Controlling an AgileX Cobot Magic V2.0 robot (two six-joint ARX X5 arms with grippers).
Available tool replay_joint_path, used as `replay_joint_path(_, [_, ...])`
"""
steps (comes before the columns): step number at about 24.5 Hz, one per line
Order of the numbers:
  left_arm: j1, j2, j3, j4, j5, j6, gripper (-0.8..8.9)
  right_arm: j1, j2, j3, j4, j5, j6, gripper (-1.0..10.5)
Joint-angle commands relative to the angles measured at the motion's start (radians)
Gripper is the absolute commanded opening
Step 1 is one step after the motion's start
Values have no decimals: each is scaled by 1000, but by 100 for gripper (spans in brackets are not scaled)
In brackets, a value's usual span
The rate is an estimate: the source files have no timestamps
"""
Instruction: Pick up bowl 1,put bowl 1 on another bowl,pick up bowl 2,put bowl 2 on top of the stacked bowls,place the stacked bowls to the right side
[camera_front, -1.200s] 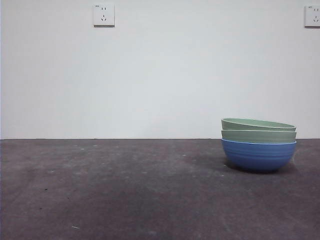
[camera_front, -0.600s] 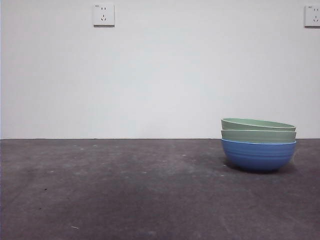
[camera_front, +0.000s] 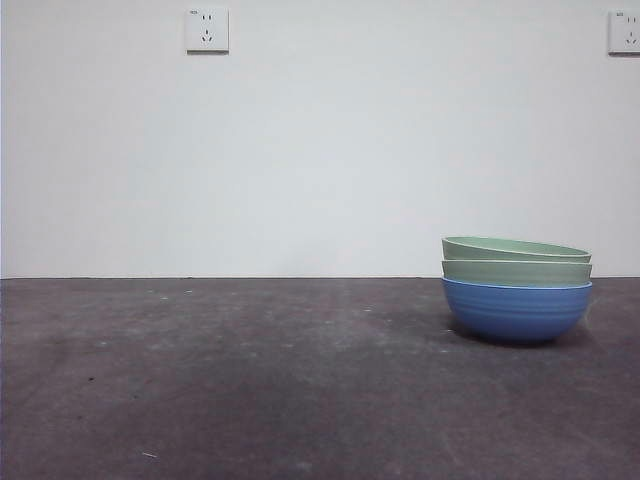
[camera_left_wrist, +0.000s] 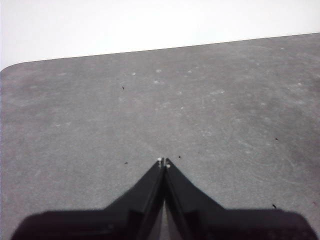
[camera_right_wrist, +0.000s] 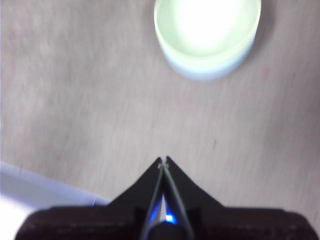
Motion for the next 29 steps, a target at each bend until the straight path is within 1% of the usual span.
replay_joint_path(1, [4, -3, -13, -2, 6, -10, -3, -17, -79, -45, 159, -8, -6, 3])
replay_joint_path(4, [4, -3, -13, -2, 6, -10, -3, -18, -225, -211, 386, -6, 16, 3])
replay_joint_path(9, [3, -3, -13, -2, 6, -10, -3, -43, -497, -651, 781, -1, 16, 3])
replay_joint_path(11, [3, -3, -13, -2, 6, -10, -3, -43, -584, -800, 885, 0, 24, 3])
replay_joint_path(13, [3, -3, -13, -2, 6, -10, -3, -43, -635, -879, 920, 3, 31, 3])
replay_joint_path(18, [3, -3, -13, -2, 6, -10, -3, -43, -735, -993, 921, 27, 42, 3])
replay_joint_path(24, [3, -3, -13, -2, 6, -10, -3, -43, -822, -1056, 921, 27, 49, 3])
replay_joint_path(29, [3, -3, -13, -2, 6, -10, -3, -43, -870, -1077, 882, 28, 58, 3])
